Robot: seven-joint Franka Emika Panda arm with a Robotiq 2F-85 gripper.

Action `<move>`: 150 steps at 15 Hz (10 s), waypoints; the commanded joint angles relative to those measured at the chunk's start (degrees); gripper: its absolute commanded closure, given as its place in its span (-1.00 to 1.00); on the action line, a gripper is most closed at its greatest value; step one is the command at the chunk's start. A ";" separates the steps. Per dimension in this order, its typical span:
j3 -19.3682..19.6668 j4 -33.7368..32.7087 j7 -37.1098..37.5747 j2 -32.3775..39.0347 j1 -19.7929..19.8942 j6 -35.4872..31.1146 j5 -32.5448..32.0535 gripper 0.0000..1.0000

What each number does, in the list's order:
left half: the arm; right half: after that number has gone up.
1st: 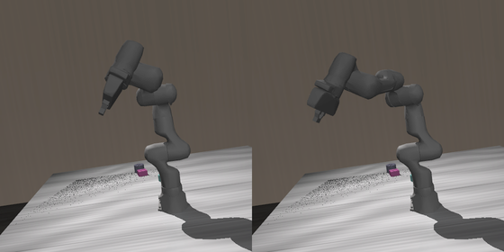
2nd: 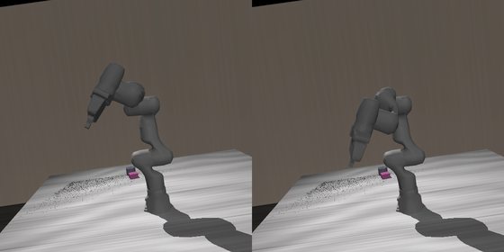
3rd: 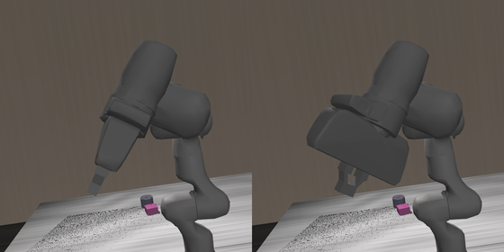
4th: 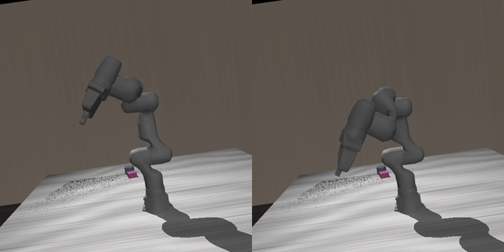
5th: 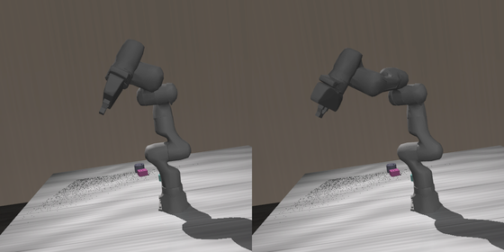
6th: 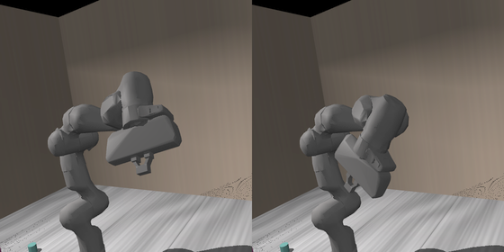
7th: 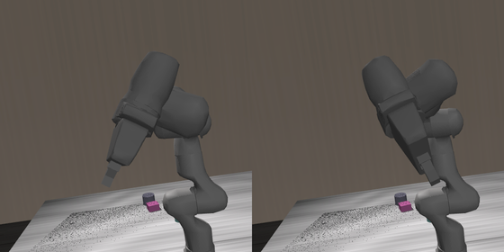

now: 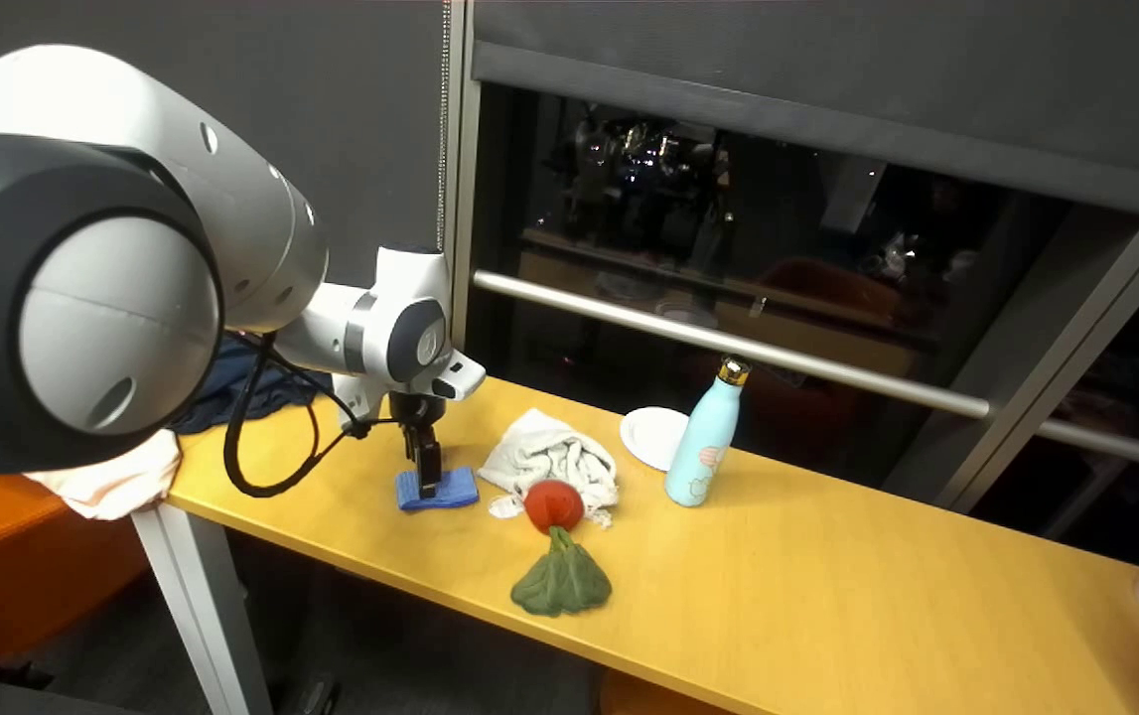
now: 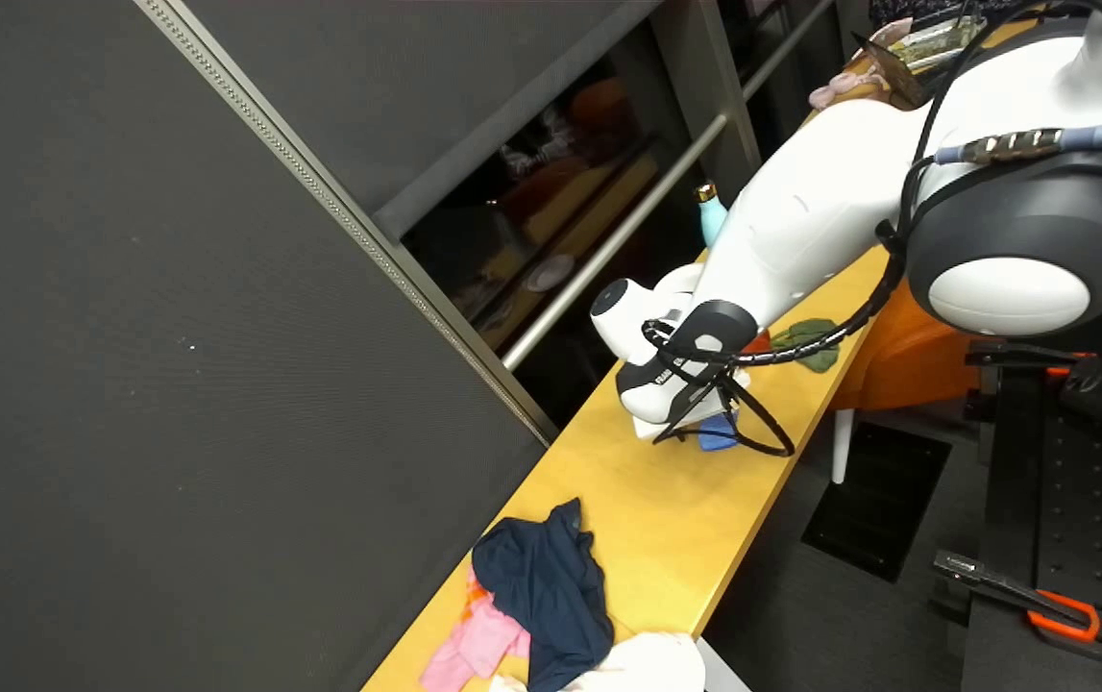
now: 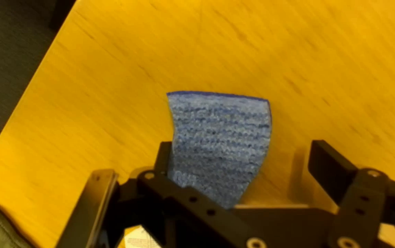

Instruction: Use the blue sponge to wipe the table

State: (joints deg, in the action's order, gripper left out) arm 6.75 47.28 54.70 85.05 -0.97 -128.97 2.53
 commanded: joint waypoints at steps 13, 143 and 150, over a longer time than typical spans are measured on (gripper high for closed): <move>-0.16 1.18 -2.70 0.02 0.22 0.50 -0.09 0.03; -0.01 -2.46 -42.94 1.69 2.97 3.58 -2.74 0.92; -0.23 -3.08 -42.95 1.45 8.09 3.01 -1.93 0.92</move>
State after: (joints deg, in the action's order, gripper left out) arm 6.95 45.17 11.24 84.90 6.93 -124.47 1.25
